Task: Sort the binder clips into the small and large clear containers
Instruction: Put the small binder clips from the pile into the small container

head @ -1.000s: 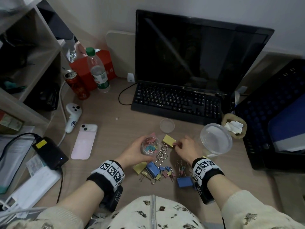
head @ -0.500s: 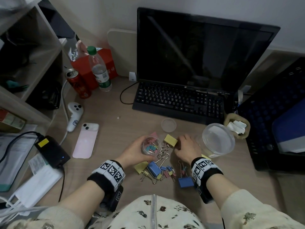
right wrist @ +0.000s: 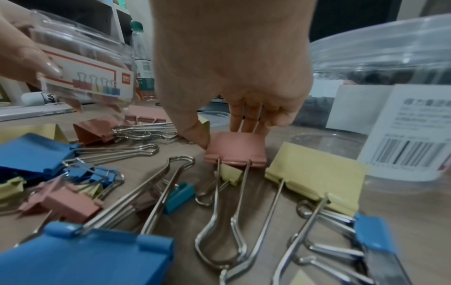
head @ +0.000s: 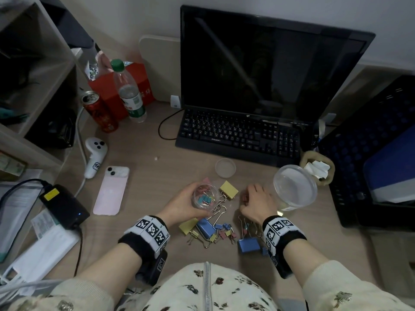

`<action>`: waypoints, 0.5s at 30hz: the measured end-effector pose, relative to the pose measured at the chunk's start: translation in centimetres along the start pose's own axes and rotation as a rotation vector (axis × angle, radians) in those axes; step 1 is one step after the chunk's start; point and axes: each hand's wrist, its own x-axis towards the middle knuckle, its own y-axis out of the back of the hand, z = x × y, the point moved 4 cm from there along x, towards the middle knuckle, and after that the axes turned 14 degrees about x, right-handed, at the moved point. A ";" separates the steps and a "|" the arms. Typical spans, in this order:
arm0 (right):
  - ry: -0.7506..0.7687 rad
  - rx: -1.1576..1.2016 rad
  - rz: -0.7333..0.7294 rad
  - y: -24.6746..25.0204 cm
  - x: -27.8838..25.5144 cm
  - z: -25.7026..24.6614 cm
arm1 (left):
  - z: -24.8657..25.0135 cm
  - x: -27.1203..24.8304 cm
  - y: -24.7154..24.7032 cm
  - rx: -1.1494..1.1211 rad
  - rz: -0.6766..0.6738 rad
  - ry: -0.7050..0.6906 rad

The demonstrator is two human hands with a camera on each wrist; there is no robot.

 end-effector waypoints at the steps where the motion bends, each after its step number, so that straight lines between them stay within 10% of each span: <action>1: -0.008 0.018 -0.007 0.0 -0.1 0.1 | 0.1 0.0 -0.1 0.003 -0.003 -0.004; 15: 0.035 -0.026 -0.013 0.2 -0.5 -1.3 | 0.4 -0.1 0.3 0.012 -0.014 -0.002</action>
